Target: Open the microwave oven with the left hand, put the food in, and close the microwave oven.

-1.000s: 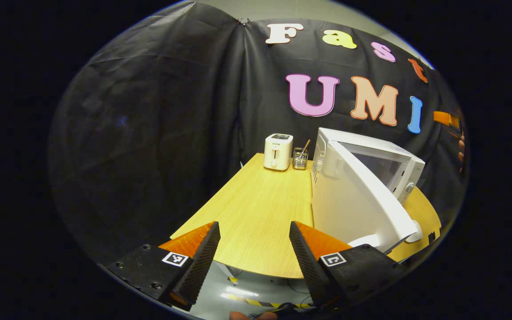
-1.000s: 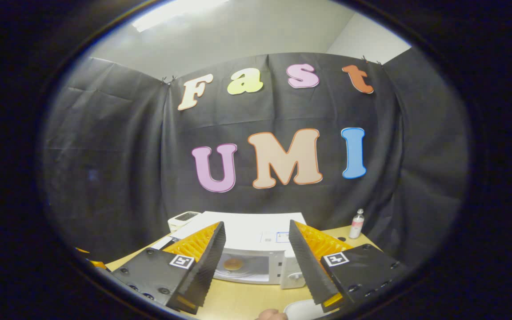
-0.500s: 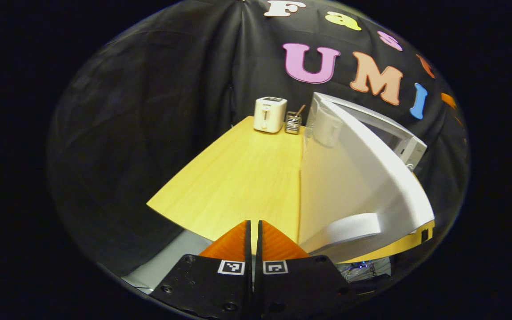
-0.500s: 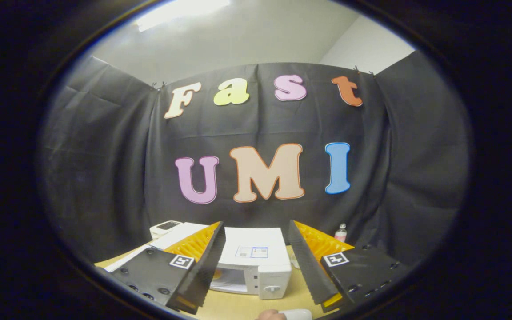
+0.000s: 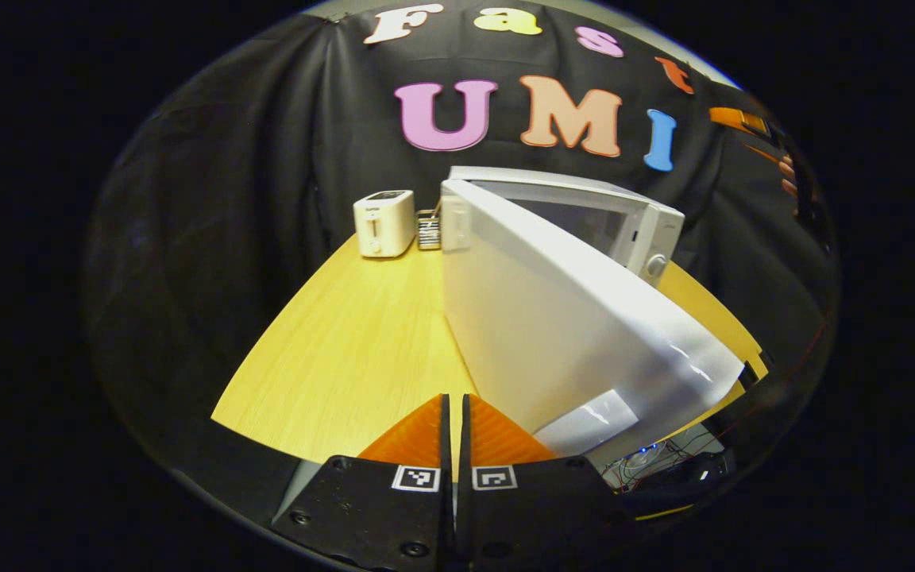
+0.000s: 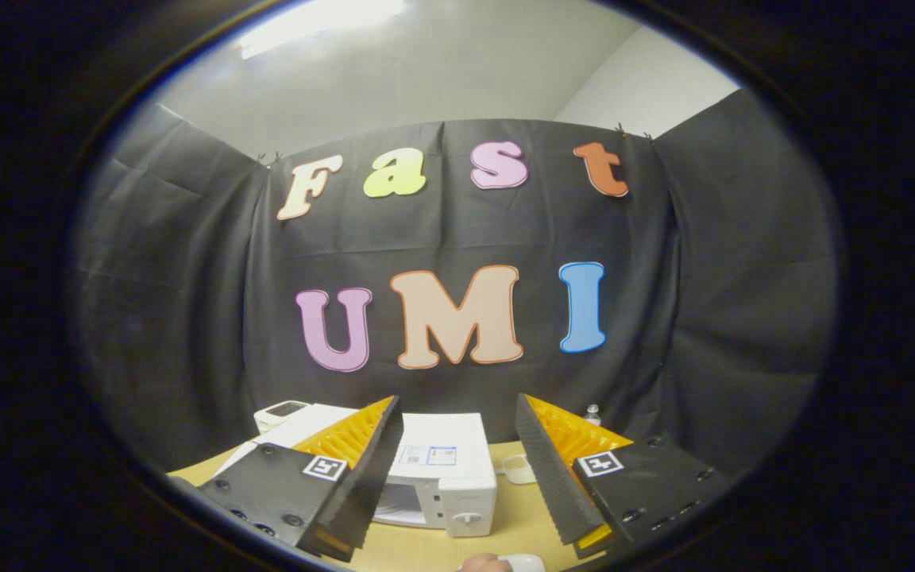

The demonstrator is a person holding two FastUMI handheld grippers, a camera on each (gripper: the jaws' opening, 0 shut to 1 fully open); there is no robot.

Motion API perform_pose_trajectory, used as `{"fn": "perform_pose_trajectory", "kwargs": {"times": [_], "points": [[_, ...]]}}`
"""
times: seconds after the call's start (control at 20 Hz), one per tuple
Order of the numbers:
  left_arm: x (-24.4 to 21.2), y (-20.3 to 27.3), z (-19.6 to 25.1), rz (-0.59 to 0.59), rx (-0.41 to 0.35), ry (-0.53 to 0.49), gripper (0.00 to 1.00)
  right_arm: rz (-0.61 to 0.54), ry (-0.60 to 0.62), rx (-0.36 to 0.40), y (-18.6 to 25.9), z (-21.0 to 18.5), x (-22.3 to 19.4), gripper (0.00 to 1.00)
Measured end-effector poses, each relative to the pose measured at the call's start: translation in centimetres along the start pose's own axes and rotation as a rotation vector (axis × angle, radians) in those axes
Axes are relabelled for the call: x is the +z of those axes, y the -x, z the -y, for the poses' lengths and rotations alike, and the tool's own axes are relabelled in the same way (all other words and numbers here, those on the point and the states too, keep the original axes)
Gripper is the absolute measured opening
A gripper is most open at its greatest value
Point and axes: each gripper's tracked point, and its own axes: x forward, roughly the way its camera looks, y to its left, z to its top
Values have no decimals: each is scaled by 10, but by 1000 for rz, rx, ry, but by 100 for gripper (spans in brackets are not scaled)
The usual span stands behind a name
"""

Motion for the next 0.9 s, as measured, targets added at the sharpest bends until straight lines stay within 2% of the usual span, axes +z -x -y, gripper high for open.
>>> {"fn": "perform_pose_trajectory", "kwargs": {"times": [0.35,0.4,0.45,0.55,0.6,0.65,0.9], "points": [[32,-23,48,60,-123,-100,1,2,26,-52,8,21,4,84],[37,-28,56,67,-135,-108,1,4,28,-59,10,24,5,89],[39,-31,62,71,-149,-115,1,4,30,-66,11,26,6,84],[43,-37,73,76,-162,-134,1,2,34,-79,14,30,7,84],[44,-41,78,80,-170,-144,1,-1,38,-87,16,33,7,89],[45,-44,84,79,-184,-150,1,-2,43,-94,18,37,7,84],[57,-64,107,90,-240,-171,1,-4,51,-121,24,47,10,85]]}}
